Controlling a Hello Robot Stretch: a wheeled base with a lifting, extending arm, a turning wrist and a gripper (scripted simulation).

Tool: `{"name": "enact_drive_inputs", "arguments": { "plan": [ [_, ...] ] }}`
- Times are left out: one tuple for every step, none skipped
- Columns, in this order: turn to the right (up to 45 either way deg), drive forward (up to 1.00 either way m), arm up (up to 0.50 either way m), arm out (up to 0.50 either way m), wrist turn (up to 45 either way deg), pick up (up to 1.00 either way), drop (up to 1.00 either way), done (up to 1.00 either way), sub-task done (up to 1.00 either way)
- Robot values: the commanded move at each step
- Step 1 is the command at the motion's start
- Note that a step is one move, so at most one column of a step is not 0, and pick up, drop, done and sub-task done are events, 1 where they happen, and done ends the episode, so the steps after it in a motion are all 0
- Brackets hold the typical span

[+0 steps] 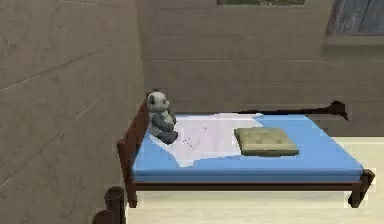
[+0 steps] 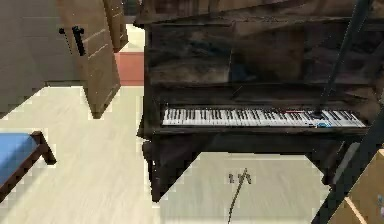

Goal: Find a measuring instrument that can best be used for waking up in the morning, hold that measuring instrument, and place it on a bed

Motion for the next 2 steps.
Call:
{"name": "enact_drive_inputs", "arguments": {
  "plan": [
    [45.0,0.0,0.0,0.0,0.0,0.0,0.0,0.0,0.0],
    [6.0,0.0,0.0,0.0,0.0,0.0,0.0,0.0,0.0]
  ]
}}
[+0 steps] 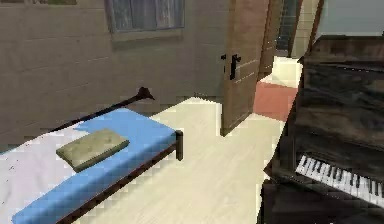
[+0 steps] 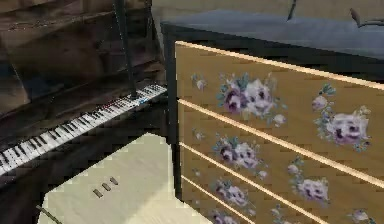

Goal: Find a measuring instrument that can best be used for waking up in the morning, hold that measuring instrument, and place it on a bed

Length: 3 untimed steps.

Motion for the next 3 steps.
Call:
{"name": "enact_drive_inputs", "arguments": {
  "plan": [
    [0.0,0.9,0.0,0.0,0.0,0.0,0.0,0.0,0.0],
    [18.0,0.0,0.0,0.0,0.0,0.0,0.0,0.0,0.0],
    [0.0,1.0,0.0,0.0,0.0,0.0,0.0,0.0,0.0]
  ]
}}
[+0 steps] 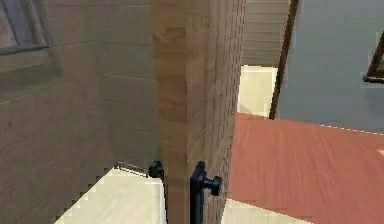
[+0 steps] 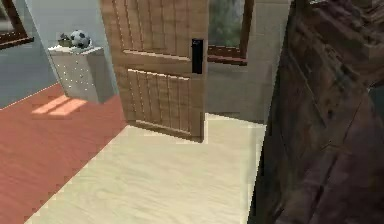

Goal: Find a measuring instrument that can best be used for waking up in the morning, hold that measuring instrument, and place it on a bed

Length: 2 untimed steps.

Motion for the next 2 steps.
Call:
{"name": "enact_drive_inputs", "arguments": {
  "plan": [
    [42.0,0.0,0.0,0.0,0.0,0.0,0.0,0.0,0.0],
    [0.0,0.8,0.0,0.0,0.0,0.0,0.0,0.0,0.0]
  ]
}}
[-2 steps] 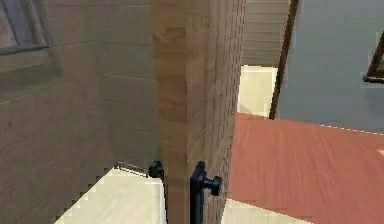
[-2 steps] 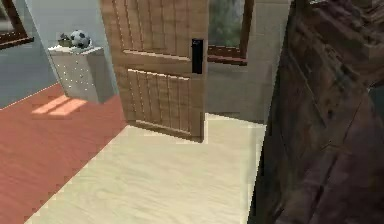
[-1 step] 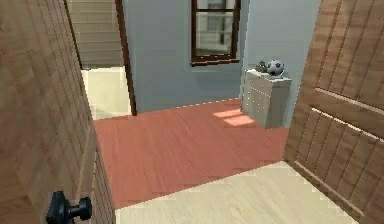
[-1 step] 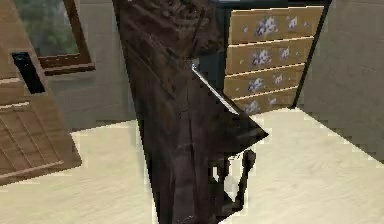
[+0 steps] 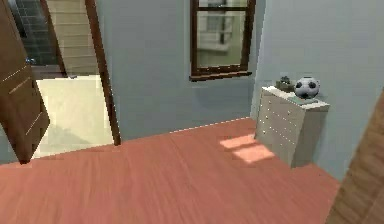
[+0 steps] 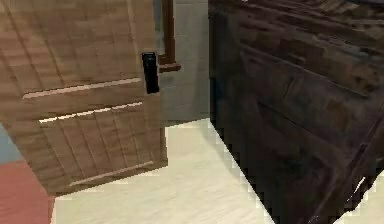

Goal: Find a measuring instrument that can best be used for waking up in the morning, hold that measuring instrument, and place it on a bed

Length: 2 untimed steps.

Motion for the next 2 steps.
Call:
{"name": "enact_drive_inputs", "arguments": {
  "plan": [
    [-30.0,0.0,0.0,0.0,0.0,0.0,0.0,0.0,0.0],
    [0.0,0.75,0.0,0.0,0.0,0.0,0.0,0.0,0.0]
  ]
}}
